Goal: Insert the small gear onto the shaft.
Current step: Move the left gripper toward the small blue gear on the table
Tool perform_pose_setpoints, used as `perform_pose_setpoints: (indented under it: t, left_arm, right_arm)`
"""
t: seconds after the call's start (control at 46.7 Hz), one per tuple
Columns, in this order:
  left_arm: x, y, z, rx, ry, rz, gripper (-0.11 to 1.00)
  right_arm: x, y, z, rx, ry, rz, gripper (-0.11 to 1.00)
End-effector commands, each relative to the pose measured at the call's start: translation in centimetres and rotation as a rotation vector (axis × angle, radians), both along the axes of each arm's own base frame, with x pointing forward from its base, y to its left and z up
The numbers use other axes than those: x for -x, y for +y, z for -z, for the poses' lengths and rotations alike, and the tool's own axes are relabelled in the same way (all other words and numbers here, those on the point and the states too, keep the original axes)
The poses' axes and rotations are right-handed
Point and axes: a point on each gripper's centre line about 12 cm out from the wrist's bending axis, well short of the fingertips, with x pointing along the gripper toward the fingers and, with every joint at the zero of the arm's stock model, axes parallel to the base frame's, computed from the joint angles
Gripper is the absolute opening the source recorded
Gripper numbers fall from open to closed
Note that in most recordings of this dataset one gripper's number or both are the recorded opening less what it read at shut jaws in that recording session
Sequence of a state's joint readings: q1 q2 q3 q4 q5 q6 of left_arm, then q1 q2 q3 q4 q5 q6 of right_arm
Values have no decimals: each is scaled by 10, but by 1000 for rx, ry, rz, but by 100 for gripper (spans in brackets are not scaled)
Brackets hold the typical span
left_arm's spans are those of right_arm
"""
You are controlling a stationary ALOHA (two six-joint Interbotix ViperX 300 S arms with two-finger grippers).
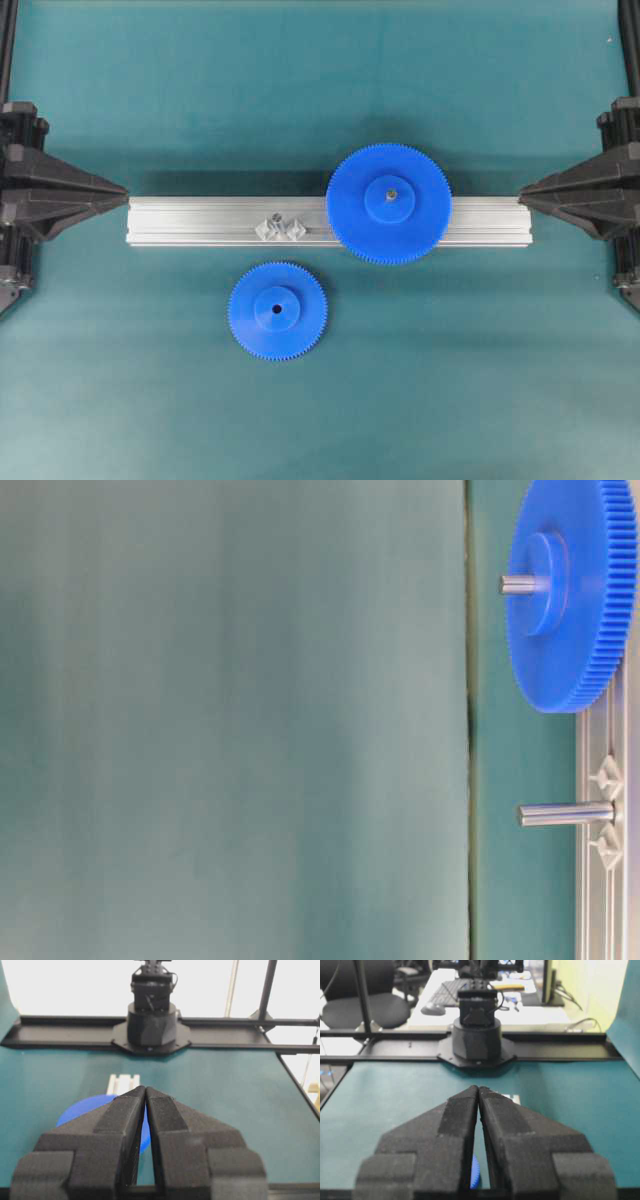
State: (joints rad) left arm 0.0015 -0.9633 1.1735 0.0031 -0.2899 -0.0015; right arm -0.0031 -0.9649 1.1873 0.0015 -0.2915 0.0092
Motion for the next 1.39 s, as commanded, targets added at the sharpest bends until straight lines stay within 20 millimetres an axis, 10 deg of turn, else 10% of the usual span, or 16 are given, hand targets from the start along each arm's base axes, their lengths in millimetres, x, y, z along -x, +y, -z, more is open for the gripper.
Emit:
perform_pose_setpoints:
  t: [0.0,0.107,0.385,1.37]
  left_arm:
    - [1,-7,27,24,73,36,10]
    - [0,-16,31,66,92,82,12]
    - [-15,-20,37,70,201,93,1]
    - [-40,-22,41,74,461,74,1]
  right_arm:
    - [-1,0,5,0,11,-1,16]
    - [4,-1,17,-56,37,6,27]
    - [6,0,29,-159,122,4,4]
    - [9,-5,45,-137,402,40,4]
